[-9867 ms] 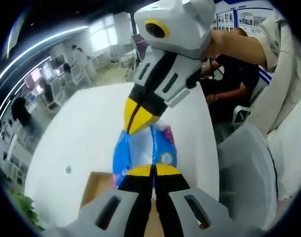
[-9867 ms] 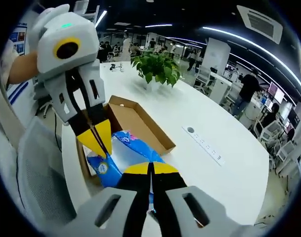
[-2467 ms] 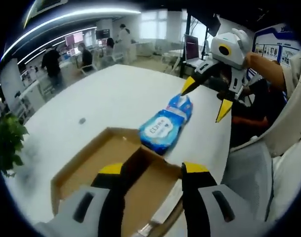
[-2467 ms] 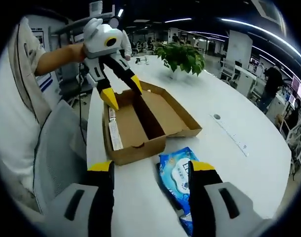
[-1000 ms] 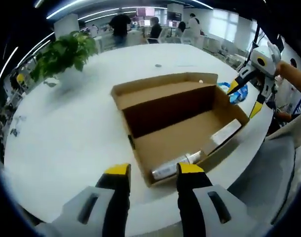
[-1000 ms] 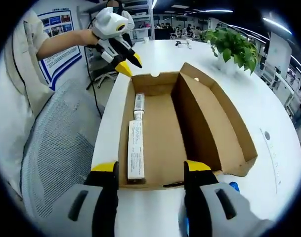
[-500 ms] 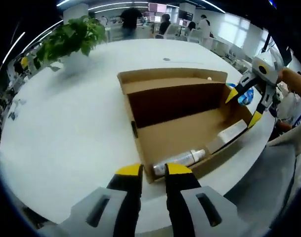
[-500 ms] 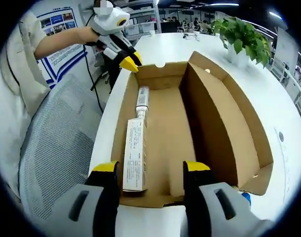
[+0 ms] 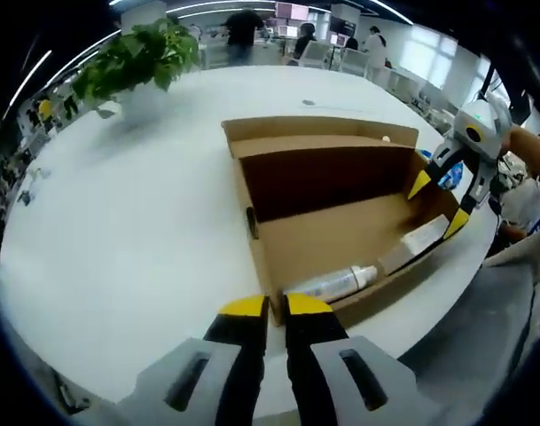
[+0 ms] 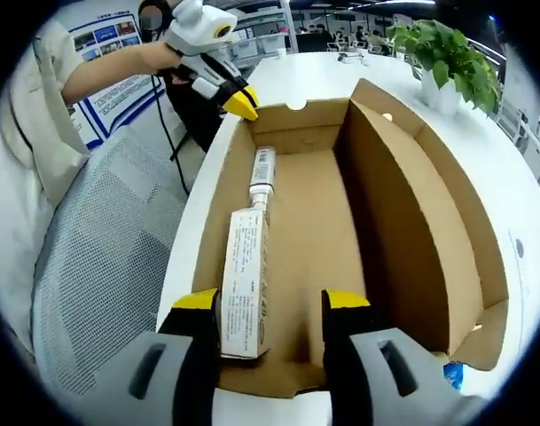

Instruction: Operate the shoe box by opening the lid, removing the specified soft item, and placing it in the target area until the item is outside and the box remains undamaged.

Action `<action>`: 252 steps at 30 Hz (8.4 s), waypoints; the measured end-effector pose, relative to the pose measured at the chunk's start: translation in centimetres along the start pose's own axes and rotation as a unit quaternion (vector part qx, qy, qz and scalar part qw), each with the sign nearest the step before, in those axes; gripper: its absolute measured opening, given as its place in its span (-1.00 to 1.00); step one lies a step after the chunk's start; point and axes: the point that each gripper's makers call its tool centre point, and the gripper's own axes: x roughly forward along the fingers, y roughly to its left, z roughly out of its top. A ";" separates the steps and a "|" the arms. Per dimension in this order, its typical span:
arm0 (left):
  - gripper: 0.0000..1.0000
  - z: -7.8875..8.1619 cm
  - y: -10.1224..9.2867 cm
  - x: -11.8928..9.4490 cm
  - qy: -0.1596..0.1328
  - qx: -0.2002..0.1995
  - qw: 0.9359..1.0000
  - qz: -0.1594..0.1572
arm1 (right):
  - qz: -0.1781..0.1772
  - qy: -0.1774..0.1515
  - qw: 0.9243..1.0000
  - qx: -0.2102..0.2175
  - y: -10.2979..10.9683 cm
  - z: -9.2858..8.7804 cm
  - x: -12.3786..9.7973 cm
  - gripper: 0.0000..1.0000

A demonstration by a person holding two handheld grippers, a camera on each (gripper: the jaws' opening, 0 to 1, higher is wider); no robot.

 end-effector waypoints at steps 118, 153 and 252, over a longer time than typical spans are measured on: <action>-0.98 -0.3 0.0 0.2 0.032 -0.046 0.997 0.049 | -0.173 -0.019 0.985 -0.023 -4.5 -0.9 -19.4 -0.69; -0.98 -0.3 0.0 0.2 0.035 -0.051 0.997 0.049 | -0.206 0.030 0.978 -0.017 -8.3 -8.3 -25.5 -0.69; -0.97 -0.3 -0.1 0.5 0.069 -0.037 0.996 0.045 | -0.148 0.209 0.967 -0.014 -16.9 -26.9 -23.7 -0.67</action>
